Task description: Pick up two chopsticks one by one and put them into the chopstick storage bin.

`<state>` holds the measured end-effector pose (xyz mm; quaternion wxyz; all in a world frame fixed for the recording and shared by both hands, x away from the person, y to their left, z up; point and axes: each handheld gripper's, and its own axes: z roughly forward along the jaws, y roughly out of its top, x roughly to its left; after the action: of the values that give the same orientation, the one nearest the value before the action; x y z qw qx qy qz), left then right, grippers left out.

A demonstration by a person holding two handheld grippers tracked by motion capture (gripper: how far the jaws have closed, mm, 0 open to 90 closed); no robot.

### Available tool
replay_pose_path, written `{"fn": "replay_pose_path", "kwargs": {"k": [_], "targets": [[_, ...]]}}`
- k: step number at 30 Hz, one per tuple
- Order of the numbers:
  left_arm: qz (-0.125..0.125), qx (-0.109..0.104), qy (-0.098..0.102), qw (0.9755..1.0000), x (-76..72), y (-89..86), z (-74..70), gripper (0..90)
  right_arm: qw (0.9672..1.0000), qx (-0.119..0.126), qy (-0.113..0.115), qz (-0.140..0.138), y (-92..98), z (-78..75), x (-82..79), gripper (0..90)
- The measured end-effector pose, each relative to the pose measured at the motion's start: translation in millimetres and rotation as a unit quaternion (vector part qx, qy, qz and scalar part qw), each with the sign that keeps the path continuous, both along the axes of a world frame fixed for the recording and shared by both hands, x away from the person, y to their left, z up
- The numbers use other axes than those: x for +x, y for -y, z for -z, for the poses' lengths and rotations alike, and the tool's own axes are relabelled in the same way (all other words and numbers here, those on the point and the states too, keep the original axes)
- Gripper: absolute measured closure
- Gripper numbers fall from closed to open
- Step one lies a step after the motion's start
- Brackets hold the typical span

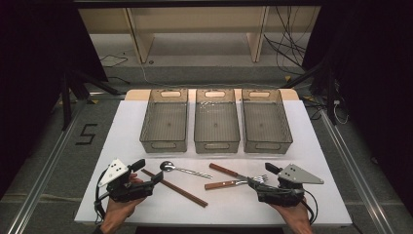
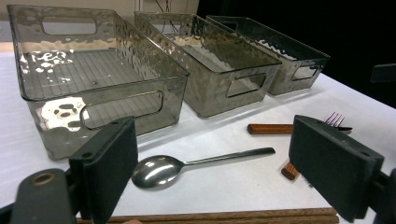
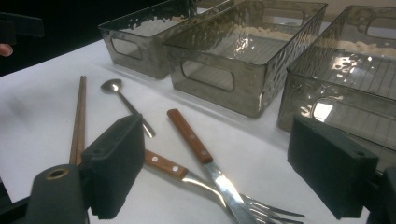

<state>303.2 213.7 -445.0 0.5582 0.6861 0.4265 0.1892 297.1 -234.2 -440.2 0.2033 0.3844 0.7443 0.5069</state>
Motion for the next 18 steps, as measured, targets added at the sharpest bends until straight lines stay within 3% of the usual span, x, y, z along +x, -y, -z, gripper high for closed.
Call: {"fn": "replay_pose_path", "kwargs": {"k": [18], "targets": [[-0.005,-0.003,0.003,1.0,-0.3,-1.2,-0.8,15.1,0.9987,-0.026,-0.034,-0.028,-11.0,-4.8,5.6,21.8]]}}
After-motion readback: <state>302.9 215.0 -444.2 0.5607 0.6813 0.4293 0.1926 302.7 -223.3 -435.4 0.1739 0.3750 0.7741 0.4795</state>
